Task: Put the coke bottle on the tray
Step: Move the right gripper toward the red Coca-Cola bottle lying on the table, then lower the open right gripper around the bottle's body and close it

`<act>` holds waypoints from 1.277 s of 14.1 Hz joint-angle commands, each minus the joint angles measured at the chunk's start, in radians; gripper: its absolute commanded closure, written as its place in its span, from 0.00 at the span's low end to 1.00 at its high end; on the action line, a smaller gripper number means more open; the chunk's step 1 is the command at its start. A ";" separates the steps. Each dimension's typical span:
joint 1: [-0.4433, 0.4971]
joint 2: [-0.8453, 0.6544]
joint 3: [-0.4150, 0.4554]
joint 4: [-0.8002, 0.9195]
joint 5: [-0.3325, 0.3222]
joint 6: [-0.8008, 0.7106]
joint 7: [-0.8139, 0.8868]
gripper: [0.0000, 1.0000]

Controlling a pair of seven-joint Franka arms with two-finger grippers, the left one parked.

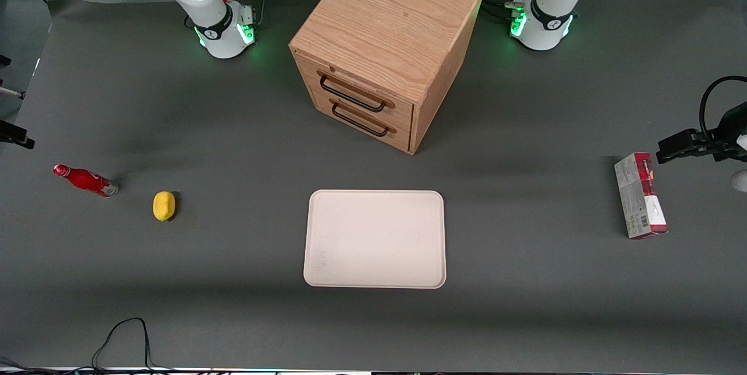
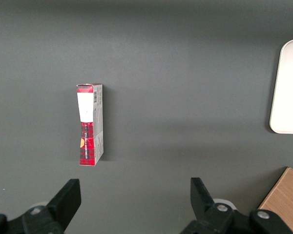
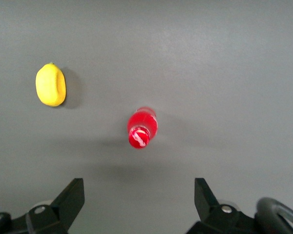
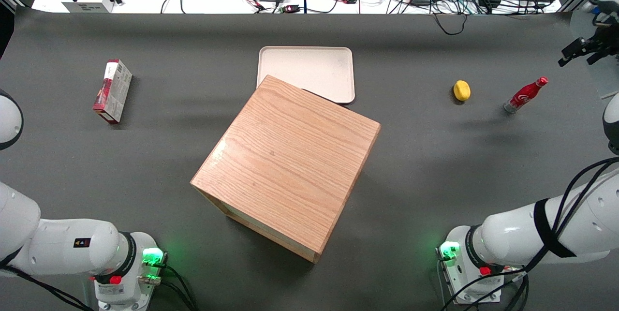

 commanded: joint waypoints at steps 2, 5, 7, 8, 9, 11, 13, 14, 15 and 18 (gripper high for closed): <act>0.015 -0.006 -0.007 -0.084 0.039 0.107 -0.025 0.00; 0.013 0.040 -0.003 -0.086 0.048 0.150 -0.054 0.00; 0.012 0.083 -0.006 -0.085 0.129 0.175 -0.127 0.00; 0.012 0.104 -0.006 -0.085 0.151 0.193 -0.155 0.00; 0.012 0.123 -0.006 -0.085 0.165 0.211 -0.163 0.00; 0.010 0.143 -0.006 -0.086 0.168 0.237 -0.187 0.00; 0.010 0.169 -0.004 -0.085 0.173 0.257 -0.199 0.00; 0.010 0.175 -0.004 -0.086 0.183 0.262 -0.212 0.00; 0.012 0.183 -0.004 -0.086 0.203 0.261 -0.222 0.00; 0.012 0.192 -0.004 -0.085 0.213 0.262 -0.233 0.00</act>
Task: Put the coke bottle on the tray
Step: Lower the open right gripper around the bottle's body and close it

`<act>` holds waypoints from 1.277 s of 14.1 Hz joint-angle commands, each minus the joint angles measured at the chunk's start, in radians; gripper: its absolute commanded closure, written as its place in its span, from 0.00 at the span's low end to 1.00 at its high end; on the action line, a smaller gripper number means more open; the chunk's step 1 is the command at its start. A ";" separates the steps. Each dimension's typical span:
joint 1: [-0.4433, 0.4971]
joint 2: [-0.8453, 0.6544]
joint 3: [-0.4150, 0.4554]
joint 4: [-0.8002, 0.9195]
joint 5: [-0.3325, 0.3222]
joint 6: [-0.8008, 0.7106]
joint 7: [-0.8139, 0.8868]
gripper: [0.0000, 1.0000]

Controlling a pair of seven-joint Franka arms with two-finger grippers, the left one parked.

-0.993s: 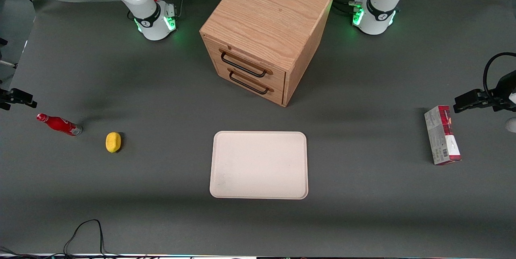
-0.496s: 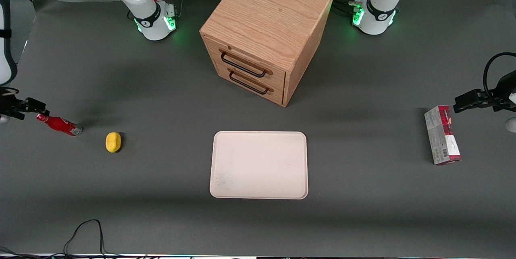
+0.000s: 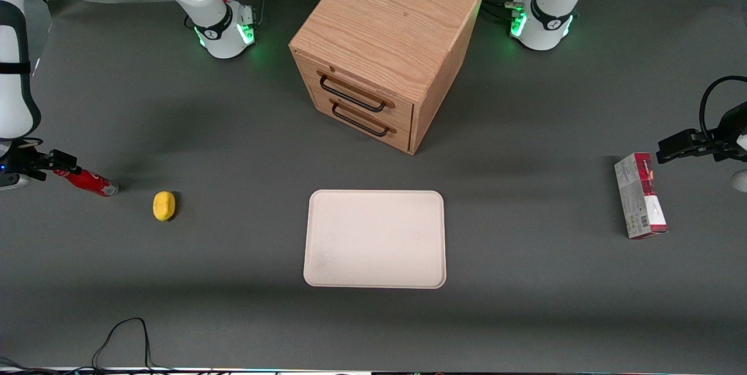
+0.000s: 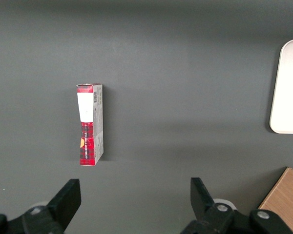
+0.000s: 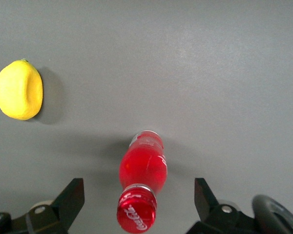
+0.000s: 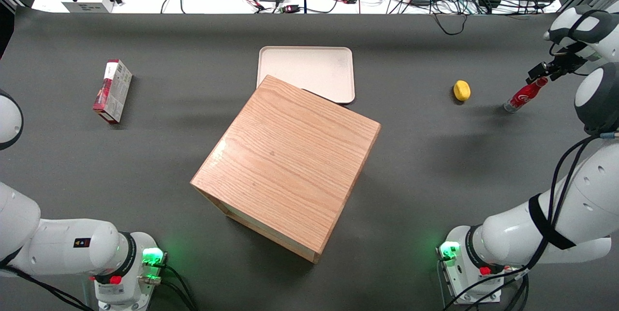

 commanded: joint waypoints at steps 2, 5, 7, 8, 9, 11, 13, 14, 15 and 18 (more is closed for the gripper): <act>0.002 0.009 -0.005 0.005 0.039 0.014 -0.044 0.00; 0.004 0.009 -0.005 0.005 0.039 0.012 -0.044 0.53; 0.004 0.008 -0.005 0.005 0.039 0.007 -0.044 0.67; 0.004 0.008 -0.005 0.005 0.039 0.006 -0.046 0.73; 0.004 0.008 -0.005 0.005 0.039 0.006 -0.046 0.79; 0.004 0.006 -0.005 0.005 0.039 0.001 -0.046 0.86; 0.004 0.002 -0.005 0.008 0.039 -0.003 -0.047 0.87; 0.005 -0.004 -0.004 0.018 0.038 -0.019 -0.044 0.88; 0.005 -0.009 -0.004 0.056 0.038 -0.057 -0.038 0.89; 0.007 -0.015 -0.007 0.260 0.004 -0.291 -0.024 0.91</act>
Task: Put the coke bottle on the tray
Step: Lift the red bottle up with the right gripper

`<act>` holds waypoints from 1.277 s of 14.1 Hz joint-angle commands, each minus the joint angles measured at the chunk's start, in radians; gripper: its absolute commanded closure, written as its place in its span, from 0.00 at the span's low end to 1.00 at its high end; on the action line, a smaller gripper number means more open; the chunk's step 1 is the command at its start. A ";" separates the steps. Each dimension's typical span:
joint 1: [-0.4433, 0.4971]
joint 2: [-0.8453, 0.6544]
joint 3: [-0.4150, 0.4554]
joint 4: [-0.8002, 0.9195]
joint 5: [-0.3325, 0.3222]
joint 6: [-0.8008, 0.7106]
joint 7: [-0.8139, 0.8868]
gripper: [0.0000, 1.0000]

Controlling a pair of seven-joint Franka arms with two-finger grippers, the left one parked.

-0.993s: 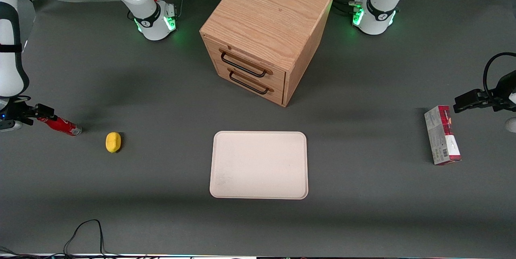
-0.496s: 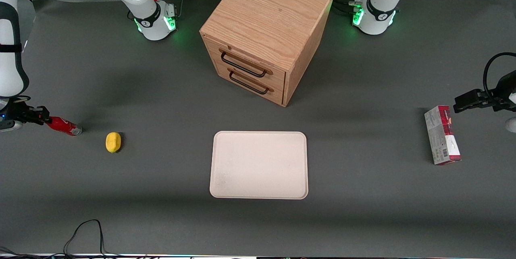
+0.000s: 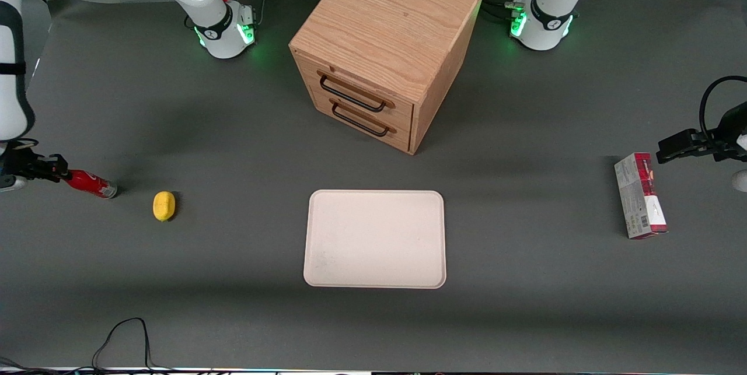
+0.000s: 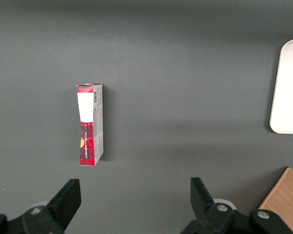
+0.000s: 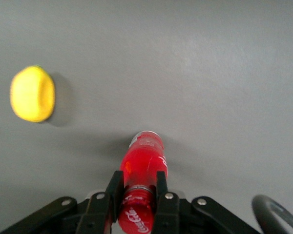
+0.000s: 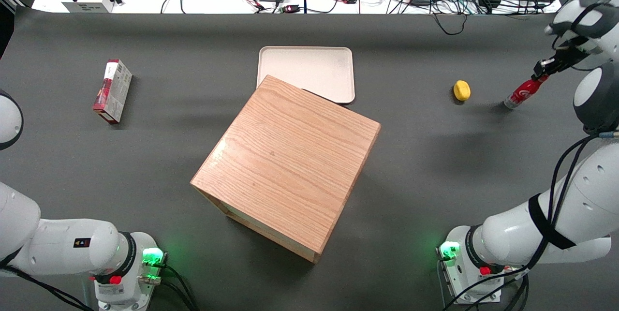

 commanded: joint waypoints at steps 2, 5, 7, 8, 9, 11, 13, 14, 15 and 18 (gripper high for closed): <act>0.000 -0.015 -0.009 0.319 -0.046 -0.340 -0.001 0.92; -0.014 -0.016 -0.016 0.572 -0.078 -0.594 0.007 0.92; -0.019 -0.018 -0.018 0.715 -0.084 -0.722 0.008 0.92; -0.019 -0.018 -0.021 0.764 -0.084 -0.767 0.008 0.92; -0.016 -0.018 -0.019 0.797 -0.083 -0.800 0.011 0.93; 0.001 -0.018 -0.001 0.820 -0.081 -0.830 0.062 0.93; 0.111 -0.013 0.014 0.838 -0.081 -0.830 0.146 0.94; 0.172 -0.007 0.016 0.841 -0.080 -0.830 0.222 0.94; 0.244 -0.001 0.020 0.843 -0.080 -0.822 0.288 0.94; 0.390 0.047 0.114 0.873 -0.076 -0.781 0.532 0.94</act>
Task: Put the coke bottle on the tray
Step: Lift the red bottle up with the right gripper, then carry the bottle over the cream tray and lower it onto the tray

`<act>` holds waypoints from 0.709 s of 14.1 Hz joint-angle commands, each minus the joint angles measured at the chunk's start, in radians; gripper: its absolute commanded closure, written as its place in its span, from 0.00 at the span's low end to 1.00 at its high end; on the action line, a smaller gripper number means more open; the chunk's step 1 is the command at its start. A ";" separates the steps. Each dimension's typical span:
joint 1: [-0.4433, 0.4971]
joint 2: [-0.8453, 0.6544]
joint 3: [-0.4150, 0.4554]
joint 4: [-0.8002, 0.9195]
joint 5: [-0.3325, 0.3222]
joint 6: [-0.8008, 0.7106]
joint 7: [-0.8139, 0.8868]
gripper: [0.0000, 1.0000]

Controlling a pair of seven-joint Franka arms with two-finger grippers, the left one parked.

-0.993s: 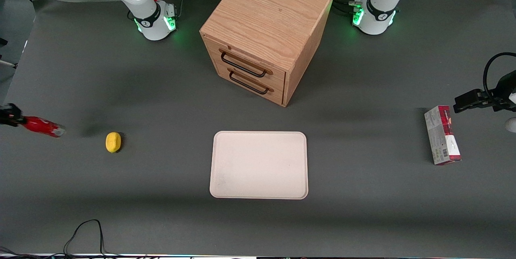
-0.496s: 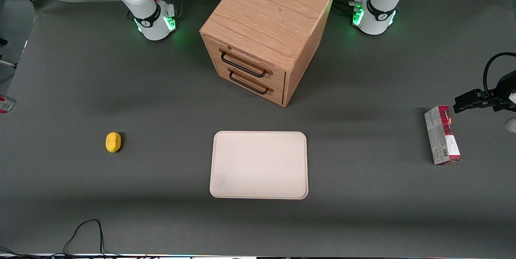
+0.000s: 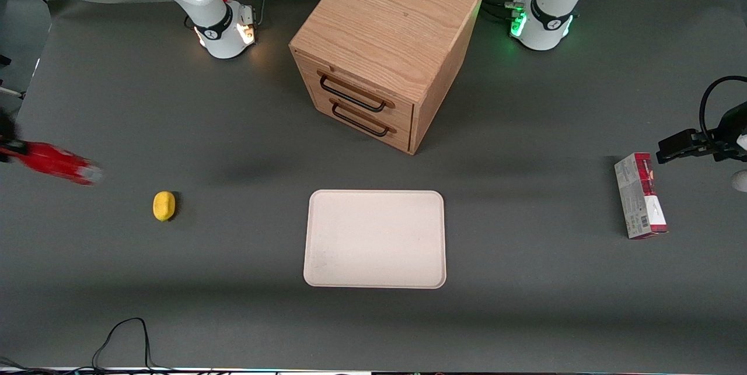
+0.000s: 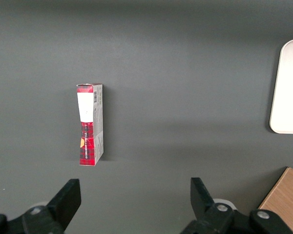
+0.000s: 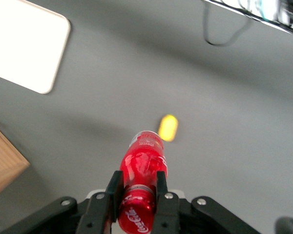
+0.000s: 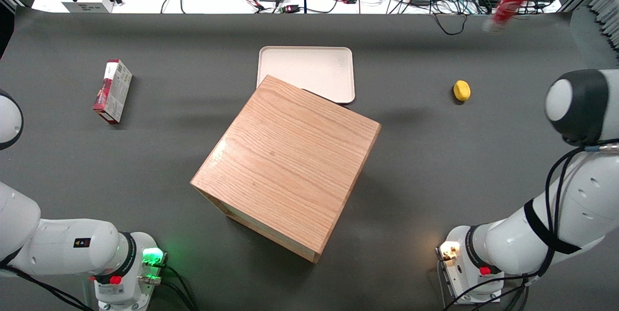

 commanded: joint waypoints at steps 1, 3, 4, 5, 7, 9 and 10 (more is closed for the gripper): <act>0.062 0.071 0.119 0.093 -0.010 0.025 0.200 0.94; 0.062 0.130 0.254 0.158 -0.018 0.046 0.311 0.94; 0.065 0.150 0.294 0.170 -0.021 0.066 0.348 0.95; 0.109 0.160 0.319 0.170 -0.048 0.097 0.376 0.96; 0.218 0.191 0.321 0.170 -0.110 0.155 0.432 0.97; 0.269 0.213 0.322 0.170 -0.116 0.189 0.480 0.97; 0.281 0.226 0.322 0.170 -0.116 0.203 0.482 0.97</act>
